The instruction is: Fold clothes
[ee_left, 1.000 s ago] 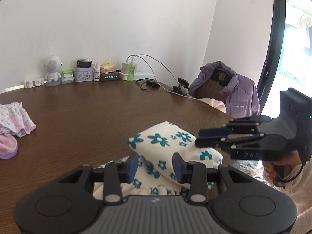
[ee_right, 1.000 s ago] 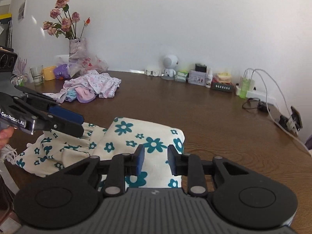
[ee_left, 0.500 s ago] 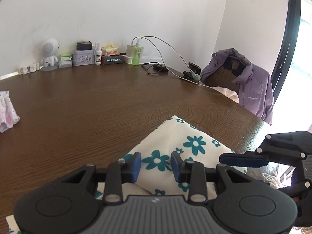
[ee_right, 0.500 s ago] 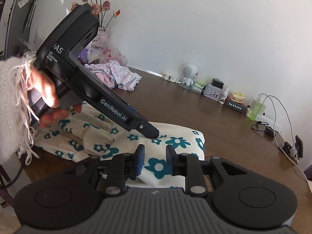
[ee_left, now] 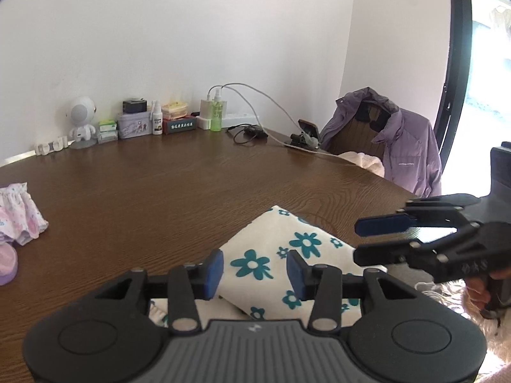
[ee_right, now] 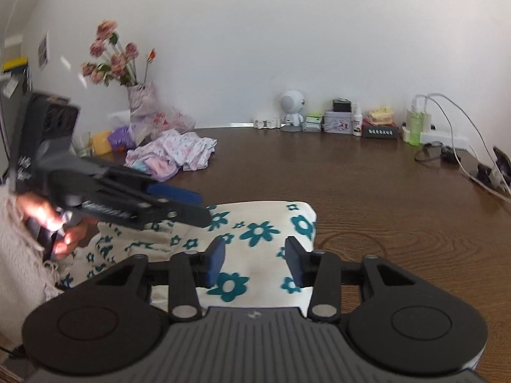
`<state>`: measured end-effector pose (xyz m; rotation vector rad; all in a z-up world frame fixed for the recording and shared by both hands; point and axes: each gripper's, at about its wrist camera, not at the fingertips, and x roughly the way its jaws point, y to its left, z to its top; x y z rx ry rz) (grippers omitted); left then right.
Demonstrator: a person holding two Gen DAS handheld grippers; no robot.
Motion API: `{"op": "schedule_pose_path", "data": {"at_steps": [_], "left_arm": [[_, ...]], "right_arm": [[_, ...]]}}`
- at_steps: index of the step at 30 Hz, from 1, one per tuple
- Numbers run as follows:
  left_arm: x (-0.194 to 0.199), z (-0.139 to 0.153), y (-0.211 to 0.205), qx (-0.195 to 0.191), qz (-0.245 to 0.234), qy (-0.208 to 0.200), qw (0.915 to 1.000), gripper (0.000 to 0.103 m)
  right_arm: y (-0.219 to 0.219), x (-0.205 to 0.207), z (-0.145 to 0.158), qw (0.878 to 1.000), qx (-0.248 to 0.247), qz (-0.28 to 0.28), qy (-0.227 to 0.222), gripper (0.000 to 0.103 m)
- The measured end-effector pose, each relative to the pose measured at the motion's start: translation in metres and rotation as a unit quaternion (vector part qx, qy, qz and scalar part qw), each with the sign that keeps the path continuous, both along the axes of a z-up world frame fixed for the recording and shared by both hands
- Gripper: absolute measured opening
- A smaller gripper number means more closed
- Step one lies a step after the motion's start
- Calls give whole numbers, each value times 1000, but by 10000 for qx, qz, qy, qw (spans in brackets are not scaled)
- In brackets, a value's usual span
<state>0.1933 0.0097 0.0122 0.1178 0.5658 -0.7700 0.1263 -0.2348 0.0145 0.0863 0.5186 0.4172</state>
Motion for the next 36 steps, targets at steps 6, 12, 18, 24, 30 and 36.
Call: {"op": "schedule_pose_path", "data": {"at_steps": [6, 12, 18, 24, 30, 36], "left_arm": [[-9, -13, -11, 609, -554, -46, 9966, 32], [8, -30, 0, 454, -692, 327, 9960, 38], [19, -37, 14, 35, -723, 623, 9954, 40], [25, -44, 25, -305, -660, 828, 9939, 41], [25, -44, 27, -354, -645, 817, 9939, 41], [16, -36, 13, -220, -617, 651, 9957, 41]], "right_arm": [[-47, 46, -35, 9842, 1307, -138, 1186, 47], [-57, 55, -59, 9663, 2071, -72, 1530, 54], [-52, 56, -67, 9554, 2462, 112, 1625, 53], [-48, 45, -67, 9512, 2545, 86, 1741, 49], [-44, 50, -75, 9347, 3048, -215, 1816, 31], [-43, 47, -56, 9503, 2692, -198, 1549, 23]]}}
